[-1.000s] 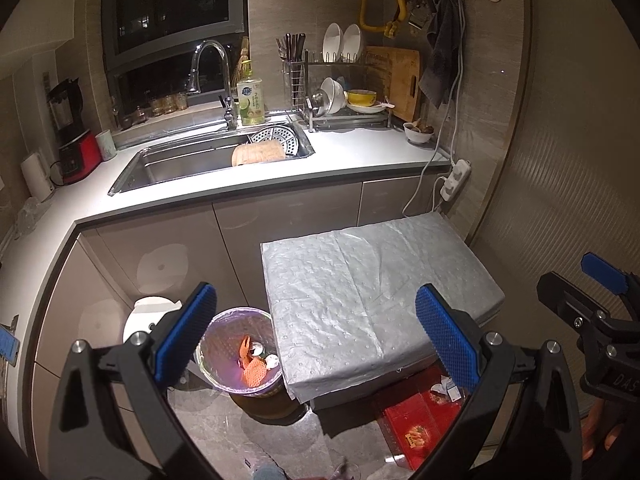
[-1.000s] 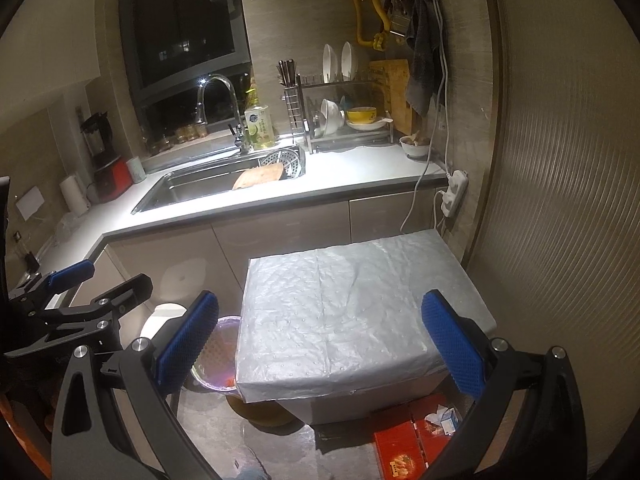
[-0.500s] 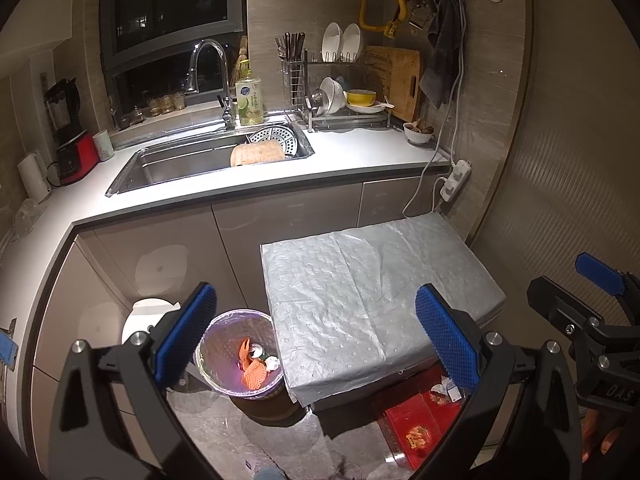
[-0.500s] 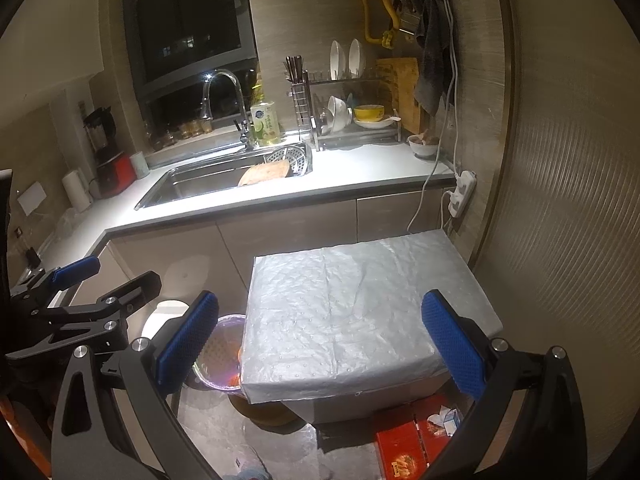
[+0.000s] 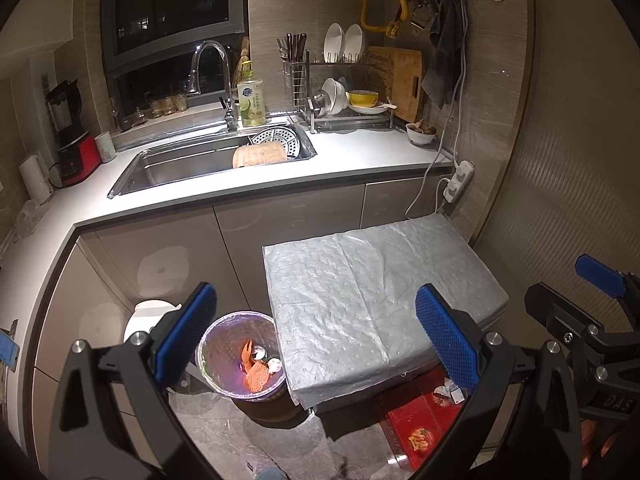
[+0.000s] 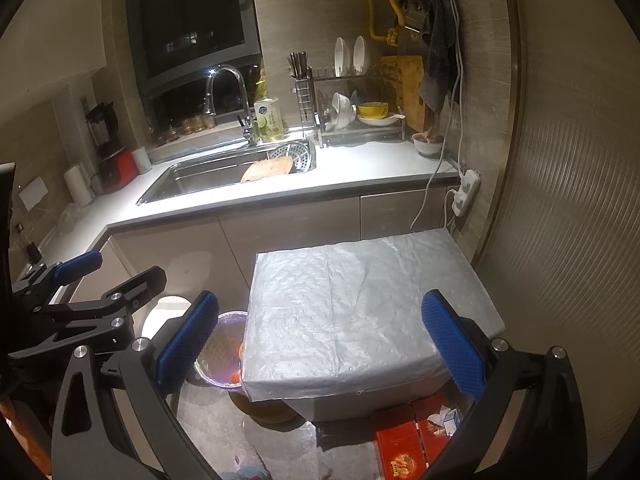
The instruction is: Collect trash
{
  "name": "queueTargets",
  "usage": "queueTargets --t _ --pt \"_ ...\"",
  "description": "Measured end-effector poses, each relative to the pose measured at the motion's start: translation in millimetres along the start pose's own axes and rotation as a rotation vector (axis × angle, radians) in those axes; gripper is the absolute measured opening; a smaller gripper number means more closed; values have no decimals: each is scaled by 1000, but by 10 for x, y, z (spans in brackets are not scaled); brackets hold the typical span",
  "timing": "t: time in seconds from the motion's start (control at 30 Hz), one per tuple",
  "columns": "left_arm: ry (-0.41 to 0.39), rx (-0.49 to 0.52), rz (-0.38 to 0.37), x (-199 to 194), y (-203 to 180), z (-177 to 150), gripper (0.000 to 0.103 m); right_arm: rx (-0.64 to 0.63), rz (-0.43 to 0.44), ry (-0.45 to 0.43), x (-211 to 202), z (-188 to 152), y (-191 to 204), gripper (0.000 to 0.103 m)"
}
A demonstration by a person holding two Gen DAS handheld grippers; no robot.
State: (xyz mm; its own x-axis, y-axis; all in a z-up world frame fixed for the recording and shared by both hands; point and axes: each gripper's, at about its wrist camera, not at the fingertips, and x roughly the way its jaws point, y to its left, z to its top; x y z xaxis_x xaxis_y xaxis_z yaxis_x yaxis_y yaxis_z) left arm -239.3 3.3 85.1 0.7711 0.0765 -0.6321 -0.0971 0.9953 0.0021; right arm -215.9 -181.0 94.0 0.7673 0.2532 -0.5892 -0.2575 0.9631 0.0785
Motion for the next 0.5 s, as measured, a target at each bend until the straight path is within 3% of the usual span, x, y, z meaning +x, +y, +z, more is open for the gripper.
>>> queueTargets --t 0.5 --pt "-4 12 6 54 -33 -4 95 -1 1 1 4 5 7 101"
